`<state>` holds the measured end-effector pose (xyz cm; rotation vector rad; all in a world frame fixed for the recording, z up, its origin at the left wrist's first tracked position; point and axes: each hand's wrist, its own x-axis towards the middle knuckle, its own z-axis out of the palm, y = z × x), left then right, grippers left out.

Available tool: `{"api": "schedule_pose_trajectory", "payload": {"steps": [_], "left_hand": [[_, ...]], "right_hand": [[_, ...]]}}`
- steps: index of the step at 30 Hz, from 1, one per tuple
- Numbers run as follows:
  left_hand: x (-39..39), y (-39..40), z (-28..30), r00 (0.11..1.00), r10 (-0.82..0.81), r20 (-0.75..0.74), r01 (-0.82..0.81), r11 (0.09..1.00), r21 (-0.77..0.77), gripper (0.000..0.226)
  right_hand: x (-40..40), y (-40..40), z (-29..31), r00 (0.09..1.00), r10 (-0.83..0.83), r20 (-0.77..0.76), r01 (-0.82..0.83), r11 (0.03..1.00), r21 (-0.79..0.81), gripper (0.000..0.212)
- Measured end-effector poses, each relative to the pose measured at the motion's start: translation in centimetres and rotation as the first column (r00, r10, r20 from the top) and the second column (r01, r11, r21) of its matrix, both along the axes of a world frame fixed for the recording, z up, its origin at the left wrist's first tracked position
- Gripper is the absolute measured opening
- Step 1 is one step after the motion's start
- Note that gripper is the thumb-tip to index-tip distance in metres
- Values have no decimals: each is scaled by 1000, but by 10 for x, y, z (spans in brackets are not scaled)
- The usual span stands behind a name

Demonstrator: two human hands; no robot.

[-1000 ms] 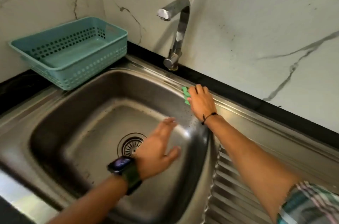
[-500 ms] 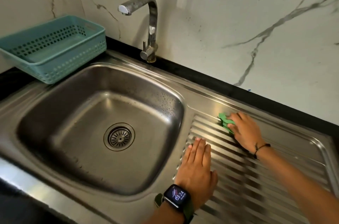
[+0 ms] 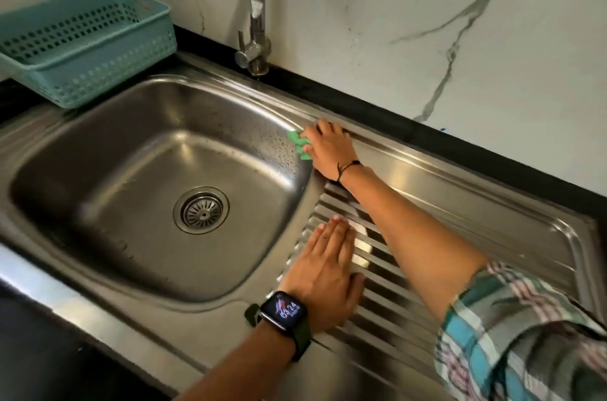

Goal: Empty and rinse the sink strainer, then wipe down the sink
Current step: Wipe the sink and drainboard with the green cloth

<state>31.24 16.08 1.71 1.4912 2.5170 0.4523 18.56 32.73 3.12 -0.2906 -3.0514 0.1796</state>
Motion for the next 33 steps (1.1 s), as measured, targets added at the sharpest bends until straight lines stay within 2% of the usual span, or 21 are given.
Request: {"api": "schedule_pose_trajectory", "payload": {"steps": [3,8,10,13,16,17,18,20,24,26,30,31,33], "left_hand": [[0,-2,0,999,-4,-39,3,1000,-27,67],[0,-4,4,998,-11,-66,7,999,-49,66],[0,-3,4,998,-14,-59,10,998,-63,65],[1,-3,3,999,-7,-50,4,998,-58,66],[1,0,3,999,-2,-49,0,999,-50,66],[1,0,2,999,4,-48,-7,999,-46,67],[1,0,2,999,11,-43,-13,999,-45,67],[0,1,3,999,8,-43,-10,999,-49,70],[0,1,3,996,22,-86,-25,999,-26,74],[1,-1,0,998,11,-68,-14,999,-51,77],[-1,-2,0,999,34,-17,-35,997,-62,70],[-2,-2,2,999,31,-12,-32,998,-60,68],[0,-4,3,1000,23,3,-23,998,-66,64]], "right_hand": [[45,19,-4,995,-86,-55,86,996,-6,26],[153,77,-6,927,-373,-34,374,927,38,25],[203,102,-6,837,-544,-53,546,837,37,24],[237,112,-7,638,-765,-86,767,641,-14,29],[206,101,-2,391,-917,-76,909,398,-123,41],[189,96,-2,344,-936,-73,921,352,-168,43],[169,88,-1,338,-939,-62,918,344,-200,44],[126,67,-1,417,-907,-58,885,420,-202,42],[34,9,0,730,-674,-114,657,737,-155,32],[10,-7,-2,832,-540,-127,532,842,-96,31],[21,19,-2,944,-287,-162,305,947,97,29],[28,29,-2,950,-257,-175,282,950,133,30],[50,49,-3,927,-309,-210,341,931,134,31]]}}
